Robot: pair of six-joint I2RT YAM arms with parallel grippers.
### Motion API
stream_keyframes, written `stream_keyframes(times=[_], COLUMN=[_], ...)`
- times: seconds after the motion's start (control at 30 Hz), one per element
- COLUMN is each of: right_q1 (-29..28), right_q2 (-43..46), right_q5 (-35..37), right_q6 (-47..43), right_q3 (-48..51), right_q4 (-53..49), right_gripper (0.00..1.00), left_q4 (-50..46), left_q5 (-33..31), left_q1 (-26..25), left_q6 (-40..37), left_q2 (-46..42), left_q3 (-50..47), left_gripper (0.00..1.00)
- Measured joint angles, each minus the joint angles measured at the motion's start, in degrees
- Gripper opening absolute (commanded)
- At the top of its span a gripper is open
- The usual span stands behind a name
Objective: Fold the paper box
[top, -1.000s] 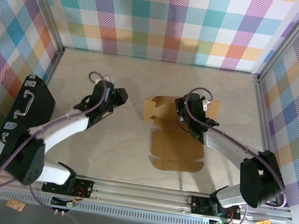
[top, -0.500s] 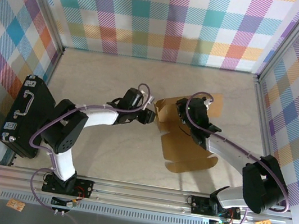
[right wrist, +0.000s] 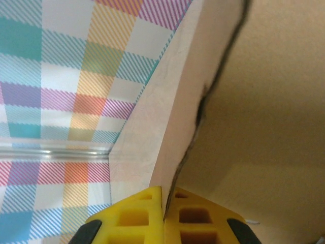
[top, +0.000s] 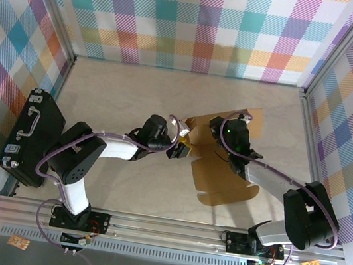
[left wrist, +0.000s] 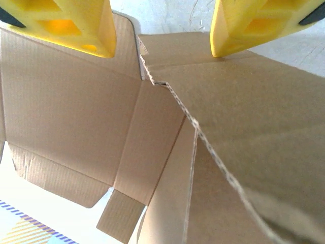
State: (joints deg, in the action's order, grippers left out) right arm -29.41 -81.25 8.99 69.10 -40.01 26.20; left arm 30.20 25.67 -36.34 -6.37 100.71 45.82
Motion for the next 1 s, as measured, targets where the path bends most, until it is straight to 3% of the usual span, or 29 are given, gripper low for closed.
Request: stream_keyframes(times=[0.43,0.6,0.77,1.0], right_q1=[7.0,7.6,8.4,8.8], right_q2=[-5.3,-5.0,-4.4,-11.1], right_q5=[-17.4,-20.0,-23.2,-28.4], right_q6=[-8.0,-8.4,-8.6,-5.3], right_q3=[2.2,2.6,3.8,4.5], right_q4=[8.2,8.7,12.0,27.3], right_gripper=[0.05,0.04,0.0,0.0], left_q4=[5.2,11.9,9.2,0.1], left_q5=[4.5,5.7,2.9,-5.1], left_q1=[0.9,6.6,8.6,9.5], left_q6=[-4.3,0.9,3.5,3.4], left_q2=[-2.0,-7.2,-14.3,-17.8], left_q3=[-5.2,-10.5,-13.7,-13.8], left_gripper=[0.61,0.59,0.53,0.45])
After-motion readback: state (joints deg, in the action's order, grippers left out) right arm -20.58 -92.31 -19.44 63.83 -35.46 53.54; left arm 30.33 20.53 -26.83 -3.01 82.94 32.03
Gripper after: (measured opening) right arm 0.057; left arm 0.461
